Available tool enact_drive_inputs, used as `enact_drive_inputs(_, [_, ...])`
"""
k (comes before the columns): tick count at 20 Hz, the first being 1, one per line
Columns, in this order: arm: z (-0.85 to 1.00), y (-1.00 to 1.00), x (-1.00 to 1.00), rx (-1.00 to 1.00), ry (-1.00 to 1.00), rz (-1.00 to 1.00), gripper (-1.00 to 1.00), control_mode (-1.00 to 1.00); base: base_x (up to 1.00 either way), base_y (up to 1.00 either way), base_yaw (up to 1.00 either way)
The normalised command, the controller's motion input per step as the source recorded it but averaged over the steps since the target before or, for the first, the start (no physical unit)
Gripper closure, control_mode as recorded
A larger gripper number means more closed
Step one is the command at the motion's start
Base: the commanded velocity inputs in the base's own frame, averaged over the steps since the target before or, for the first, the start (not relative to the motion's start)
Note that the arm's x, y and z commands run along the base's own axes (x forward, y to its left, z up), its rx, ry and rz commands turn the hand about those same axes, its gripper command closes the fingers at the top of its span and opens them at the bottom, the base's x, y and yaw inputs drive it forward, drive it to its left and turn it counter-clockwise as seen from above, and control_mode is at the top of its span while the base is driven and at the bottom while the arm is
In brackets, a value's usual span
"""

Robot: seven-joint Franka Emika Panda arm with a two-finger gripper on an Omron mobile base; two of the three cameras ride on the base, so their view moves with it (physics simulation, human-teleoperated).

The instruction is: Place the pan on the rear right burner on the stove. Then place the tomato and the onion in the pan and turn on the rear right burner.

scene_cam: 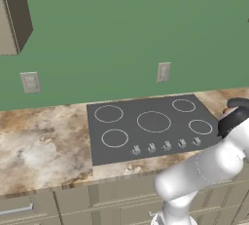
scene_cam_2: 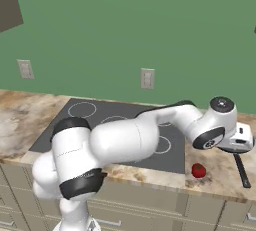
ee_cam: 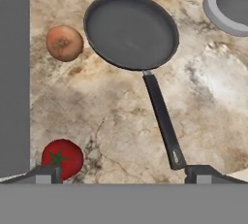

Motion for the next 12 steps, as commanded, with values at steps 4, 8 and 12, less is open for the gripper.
enact_drive_inputs(4, [-0.16, -0.40, -0.03, 0.00, 0.02, -0.03, -1.00, -1.00, 0.00, 0.00, 0.00])
enact_drive_inputs(8, [-0.10, -0.21, 0.00, 0.00, 0.05, 0.00, -1.00, -1.00, 0.00, 0.00, 0.00])
enact_drive_inputs(12, [-0.19, -0.13, 0.00, 0.00, 0.01, 0.00, -1.00, -1.00, 0.00, 0.00, 0.00])
